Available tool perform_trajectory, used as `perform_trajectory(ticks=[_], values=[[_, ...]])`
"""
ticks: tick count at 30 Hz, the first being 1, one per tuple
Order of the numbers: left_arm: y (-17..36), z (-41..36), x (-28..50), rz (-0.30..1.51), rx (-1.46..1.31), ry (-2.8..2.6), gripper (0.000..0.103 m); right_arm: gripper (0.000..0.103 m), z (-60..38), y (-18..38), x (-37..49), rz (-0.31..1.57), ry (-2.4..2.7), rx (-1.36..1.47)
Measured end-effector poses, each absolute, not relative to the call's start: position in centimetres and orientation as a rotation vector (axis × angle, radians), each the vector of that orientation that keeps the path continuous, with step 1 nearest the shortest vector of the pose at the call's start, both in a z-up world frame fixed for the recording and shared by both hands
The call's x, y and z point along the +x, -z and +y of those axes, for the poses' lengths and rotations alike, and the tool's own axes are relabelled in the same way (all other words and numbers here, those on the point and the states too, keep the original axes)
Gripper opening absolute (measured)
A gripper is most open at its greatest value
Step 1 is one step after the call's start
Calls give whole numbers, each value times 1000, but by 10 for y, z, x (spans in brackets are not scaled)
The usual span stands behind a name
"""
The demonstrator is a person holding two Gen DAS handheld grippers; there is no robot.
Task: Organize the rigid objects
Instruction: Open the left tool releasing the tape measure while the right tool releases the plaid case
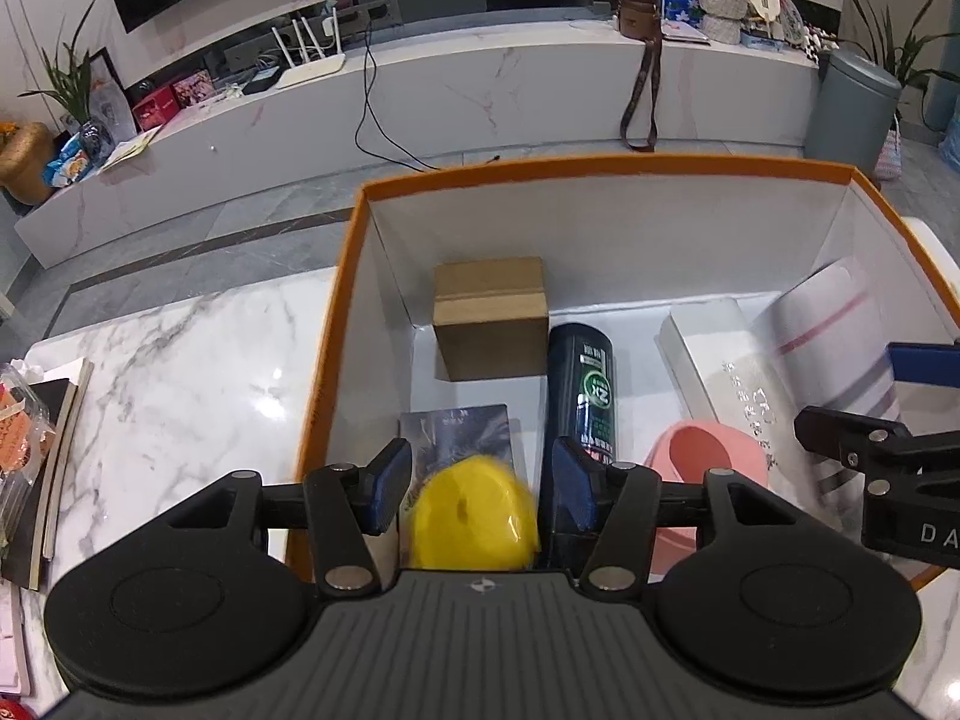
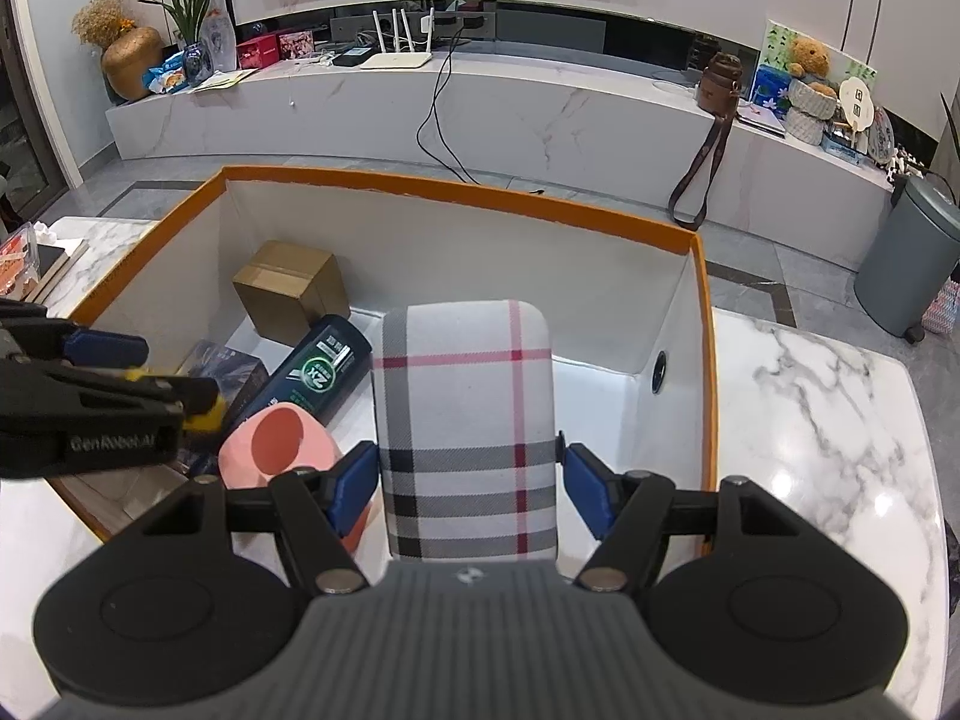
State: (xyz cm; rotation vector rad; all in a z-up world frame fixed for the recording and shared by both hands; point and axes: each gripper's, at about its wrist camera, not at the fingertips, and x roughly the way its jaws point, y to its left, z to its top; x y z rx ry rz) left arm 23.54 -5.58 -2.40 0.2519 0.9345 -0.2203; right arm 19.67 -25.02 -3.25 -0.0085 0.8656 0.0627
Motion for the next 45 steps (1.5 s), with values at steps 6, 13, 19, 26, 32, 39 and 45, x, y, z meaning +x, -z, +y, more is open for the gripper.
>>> perform_trajectory(ticks=[6,13,19,26,32,39,45], values=[[23,-56,235,933,251,223,64,69,-255,30,197,852,-57,18],[20,-58,233,926,255,231,64,69,-255,29,196,849,-60,16],[15,-58,228,912,266,232,64,69,-255,26,195,844,-62,16],[4,-56,221,894,269,223,64,69,-252,18,188,829,-70,10],[-5,-54,214,873,276,224,64,69,-253,7,180,812,-70,4],[-12,-48,204,856,275,235,64,69,-254,-5,170,795,-66,-13],[-20,-43,197,839,279,238,64,69,-255,-15,160,782,-62,-35]])
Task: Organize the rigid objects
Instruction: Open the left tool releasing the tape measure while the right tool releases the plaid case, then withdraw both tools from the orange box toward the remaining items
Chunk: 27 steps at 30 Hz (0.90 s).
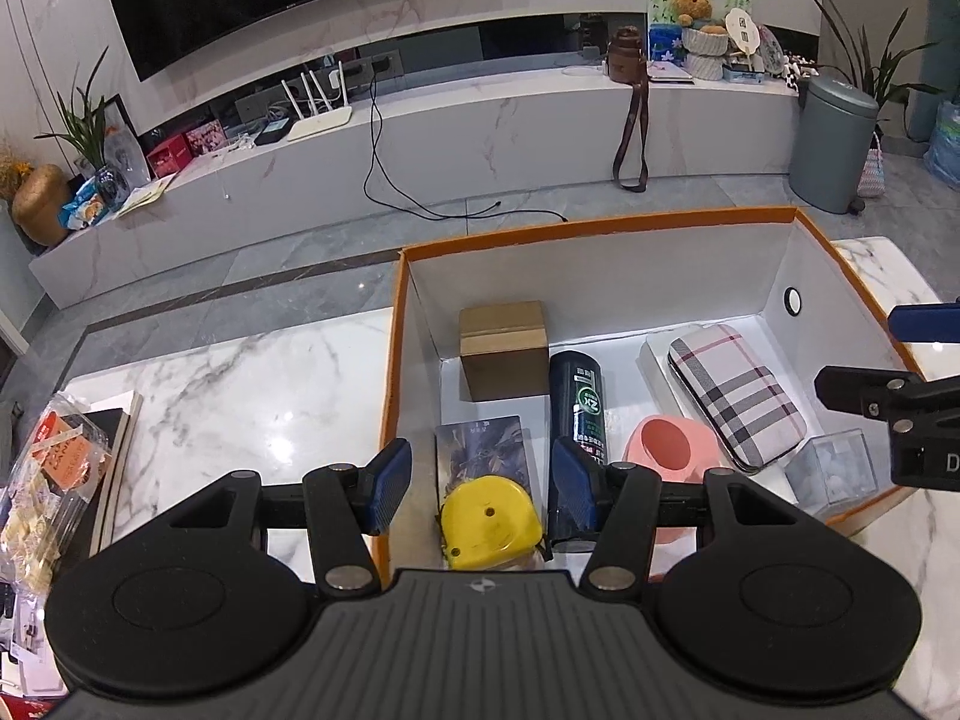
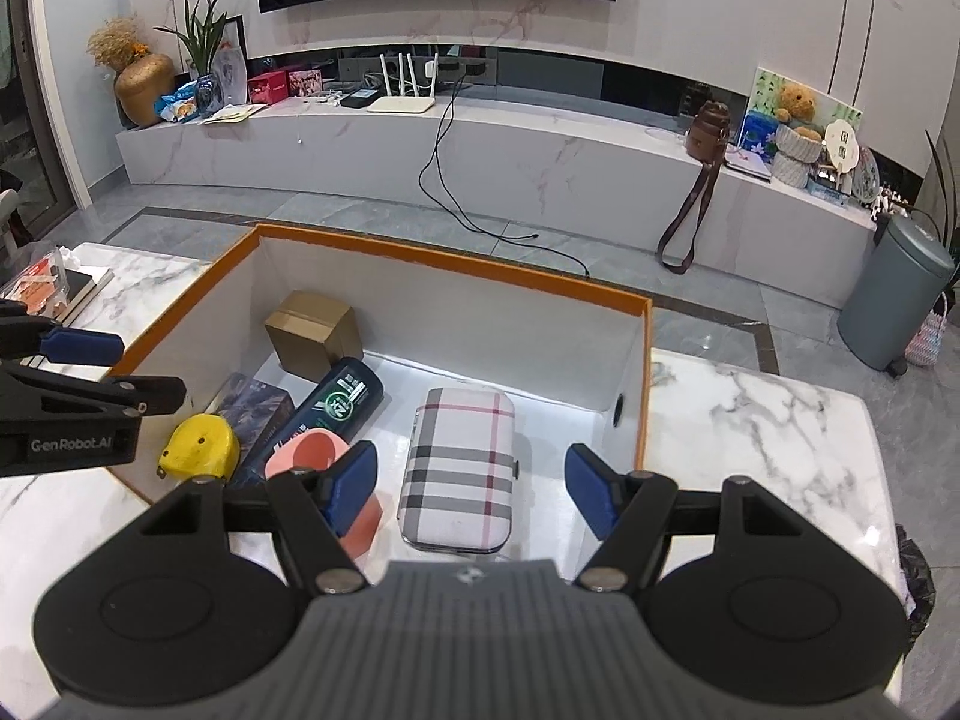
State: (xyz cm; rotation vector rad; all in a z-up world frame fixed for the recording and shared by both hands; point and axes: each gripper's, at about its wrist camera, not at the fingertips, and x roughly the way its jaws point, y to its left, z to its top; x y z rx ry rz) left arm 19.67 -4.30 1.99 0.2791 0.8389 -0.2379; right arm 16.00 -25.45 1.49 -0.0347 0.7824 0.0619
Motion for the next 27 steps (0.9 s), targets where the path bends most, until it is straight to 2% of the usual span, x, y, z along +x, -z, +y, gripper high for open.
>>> perform_trajectory(ticks=[16,27], values=[[-40,-13,161,787,243,246,64,69,-239,-41,125,744,-72,-124],[-24,5,127,821,243,260,64,69,-228,-34,79,763,-119,-246]])
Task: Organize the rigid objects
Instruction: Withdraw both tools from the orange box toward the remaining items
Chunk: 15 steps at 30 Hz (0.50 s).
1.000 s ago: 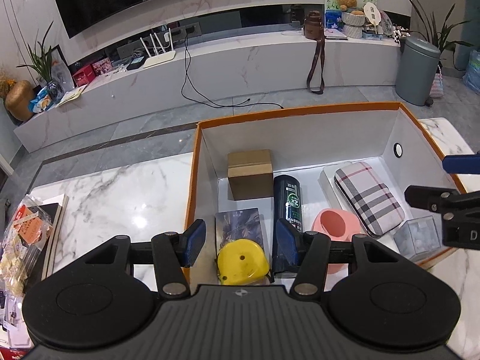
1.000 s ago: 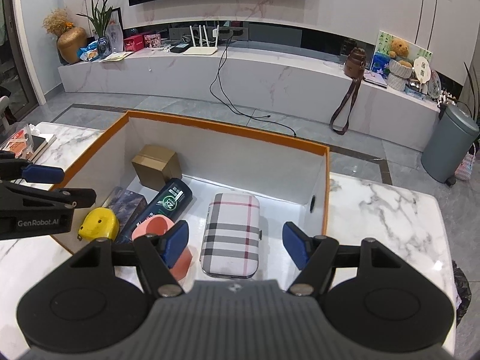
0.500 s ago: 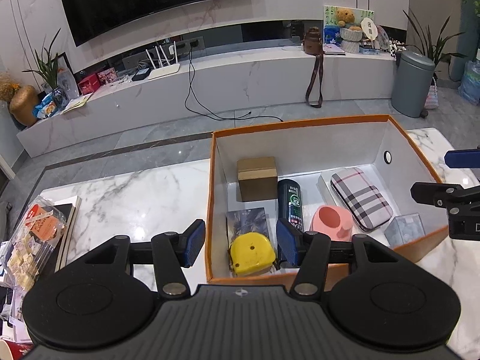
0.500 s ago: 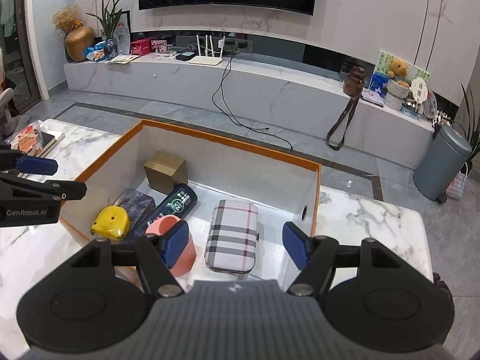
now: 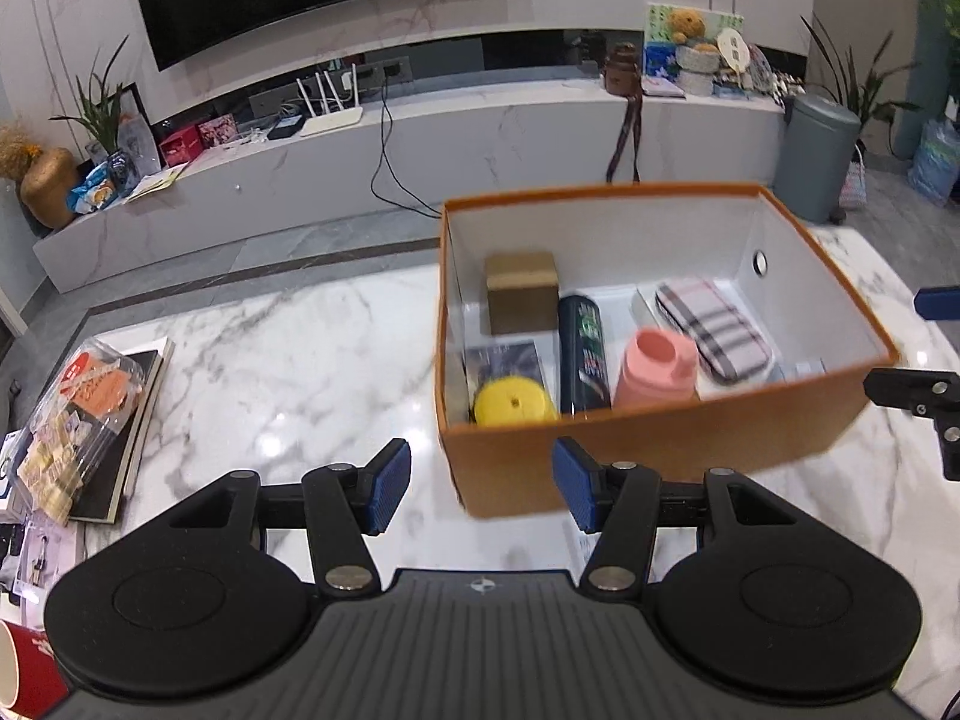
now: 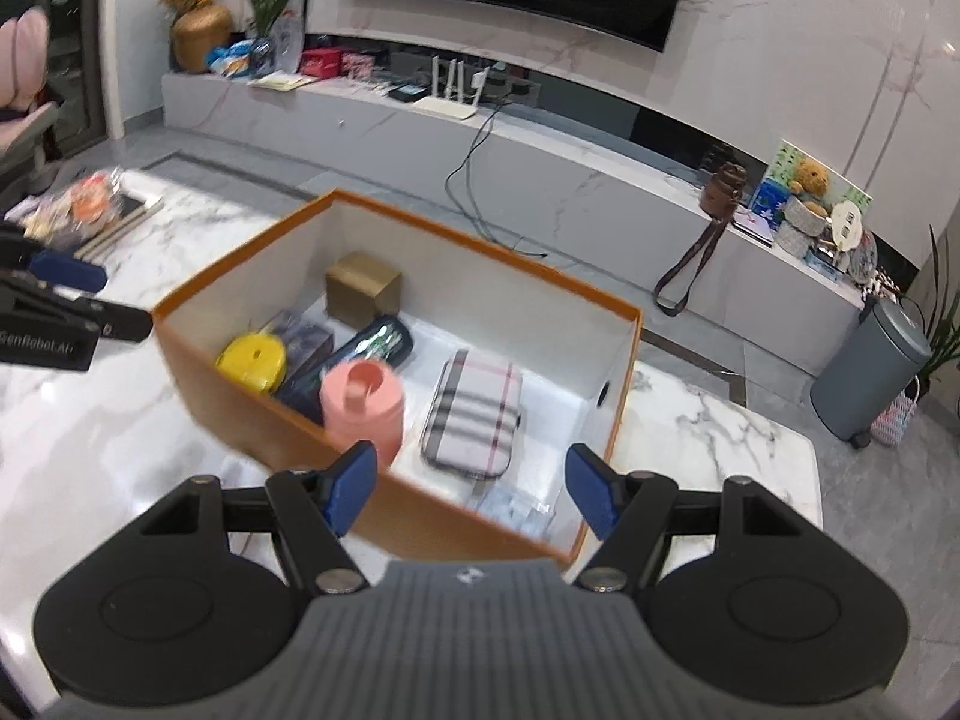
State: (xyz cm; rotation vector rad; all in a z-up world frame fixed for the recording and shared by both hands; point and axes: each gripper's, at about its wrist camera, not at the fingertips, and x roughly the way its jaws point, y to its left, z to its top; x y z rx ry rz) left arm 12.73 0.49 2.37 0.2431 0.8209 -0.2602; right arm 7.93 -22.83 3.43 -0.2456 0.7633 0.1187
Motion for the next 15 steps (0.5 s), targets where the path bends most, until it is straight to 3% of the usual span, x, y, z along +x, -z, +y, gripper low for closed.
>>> perform_trajectory(ticks=[15], values=[[34,-27,91,919,375,331,71,72,-223,5,18,840,-251,-394]])
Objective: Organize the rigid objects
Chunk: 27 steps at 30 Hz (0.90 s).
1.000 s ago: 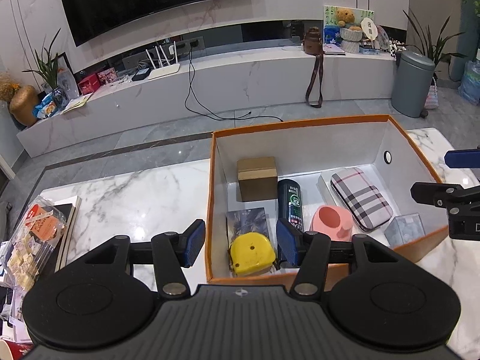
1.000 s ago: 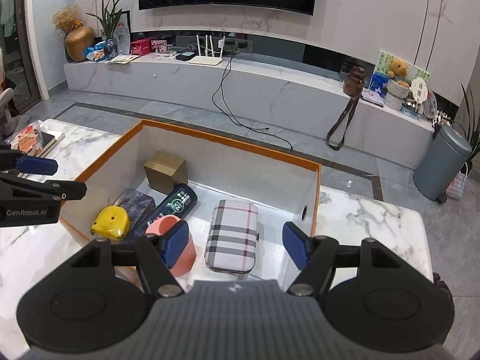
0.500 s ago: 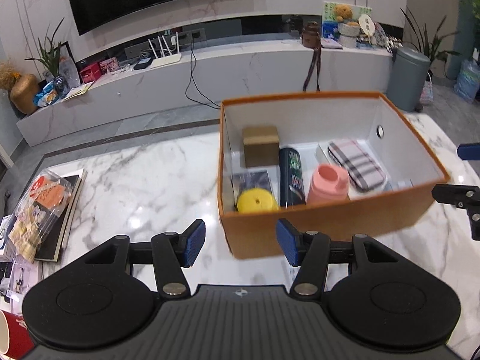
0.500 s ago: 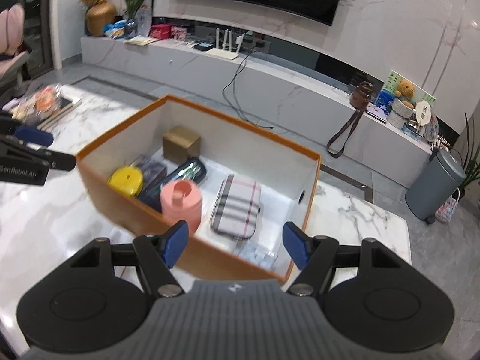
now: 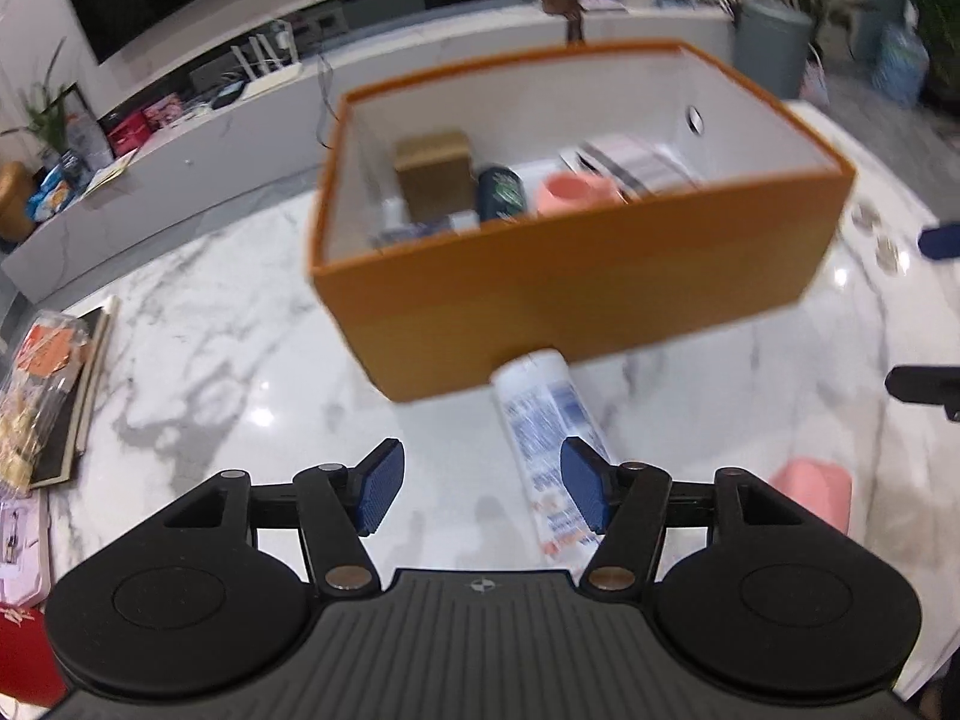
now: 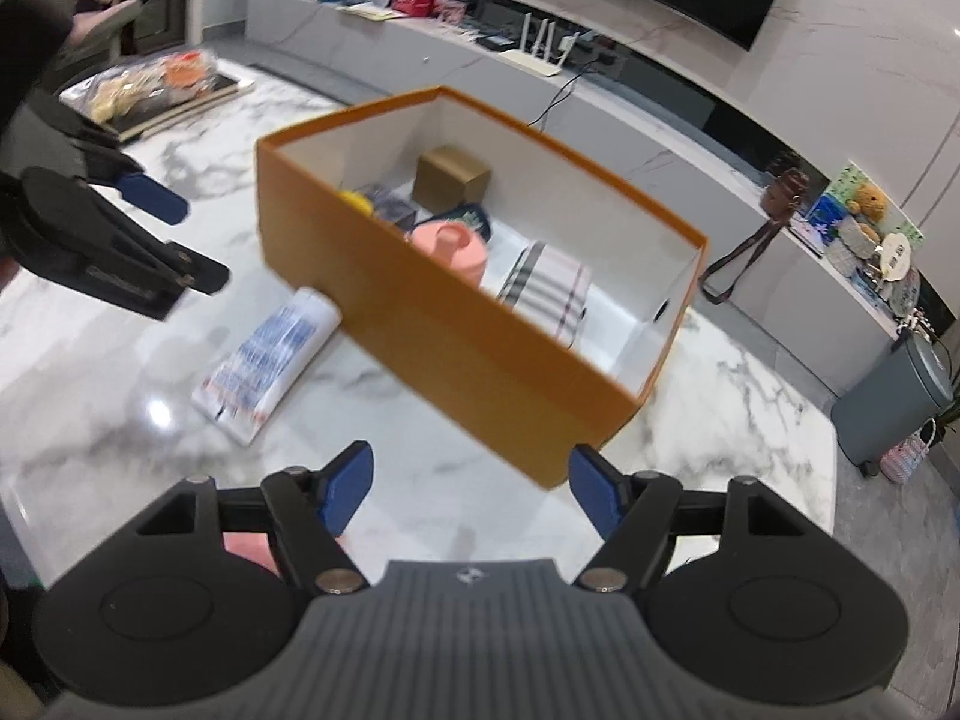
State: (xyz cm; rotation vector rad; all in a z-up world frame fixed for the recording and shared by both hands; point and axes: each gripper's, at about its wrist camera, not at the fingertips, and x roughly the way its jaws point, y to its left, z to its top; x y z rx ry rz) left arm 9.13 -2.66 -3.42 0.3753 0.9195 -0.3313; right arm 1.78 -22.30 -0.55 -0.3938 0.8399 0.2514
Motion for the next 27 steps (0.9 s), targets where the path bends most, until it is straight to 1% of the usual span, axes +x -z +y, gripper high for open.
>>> perform_trajectory(ticks=[5,8,10,17,19,20,21,23,27], values=[[51,-42,91,954,376,362,72,72,-227,15,14,864,-261,-410],[61,-49,93,954,385,343,76,72,-230,16,14,865,-264,-405],[68,-52,95,958,392,325,76,72,-230,15,14,864,-267,-402],[87,-51,109,1023,312,322,79,72,-229,13,13,864,-291,-398],[90,-50,110,1030,305,321,78,72,-228,14,13,865,-308,-402],[90,-48,110,1030,290,325,74,72,-227,15,12,865,-318,-406],[90,-47,111,1035,276,334,66,72,-226,16,12,866,-327,-410],[88,-45,111,1048,264,348,59,72,-224,19,11,876,-345,-412],[87,-41,104,1042,289,346,58,72,-220,28,12,918,-371,-380]])
